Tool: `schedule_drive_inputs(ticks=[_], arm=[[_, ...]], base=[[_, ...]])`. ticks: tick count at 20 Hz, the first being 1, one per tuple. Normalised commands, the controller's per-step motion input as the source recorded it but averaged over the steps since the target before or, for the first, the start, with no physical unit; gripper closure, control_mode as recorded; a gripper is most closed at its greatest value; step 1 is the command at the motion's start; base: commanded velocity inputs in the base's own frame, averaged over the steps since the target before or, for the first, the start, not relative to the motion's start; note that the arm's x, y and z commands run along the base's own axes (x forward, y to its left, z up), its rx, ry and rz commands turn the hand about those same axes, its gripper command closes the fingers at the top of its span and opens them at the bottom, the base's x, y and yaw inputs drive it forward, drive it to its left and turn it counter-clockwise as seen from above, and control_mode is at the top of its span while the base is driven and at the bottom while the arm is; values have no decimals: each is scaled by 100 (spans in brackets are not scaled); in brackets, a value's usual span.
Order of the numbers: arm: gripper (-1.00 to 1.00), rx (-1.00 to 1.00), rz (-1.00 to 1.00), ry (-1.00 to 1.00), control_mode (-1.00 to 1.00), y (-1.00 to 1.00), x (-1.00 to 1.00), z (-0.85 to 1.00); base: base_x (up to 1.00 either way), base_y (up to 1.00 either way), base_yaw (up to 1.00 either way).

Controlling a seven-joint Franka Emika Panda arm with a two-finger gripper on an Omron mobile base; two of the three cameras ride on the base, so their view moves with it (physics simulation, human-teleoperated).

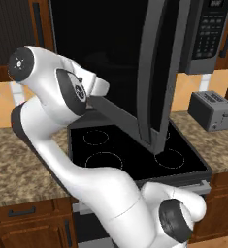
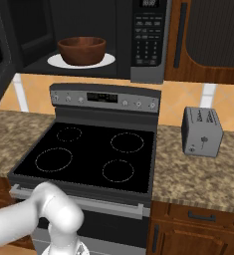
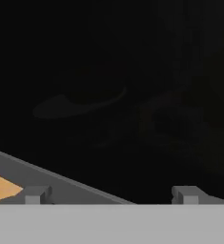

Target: Open the microwave, place the bowl with waffle inside the microwave, then close the microwave door and turn it on.

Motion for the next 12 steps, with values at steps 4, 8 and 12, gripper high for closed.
schedule_drive_inputs(ticks=[4,8,12], arm=[[-100,5,36,0,-100,-100,72,-3],[-100,12,29,7,-100,-96,100,0],[-100,9,26,7,-100,-82,100,-2]], base=[[0,0,0],[0,0,0],[0,0,0]])
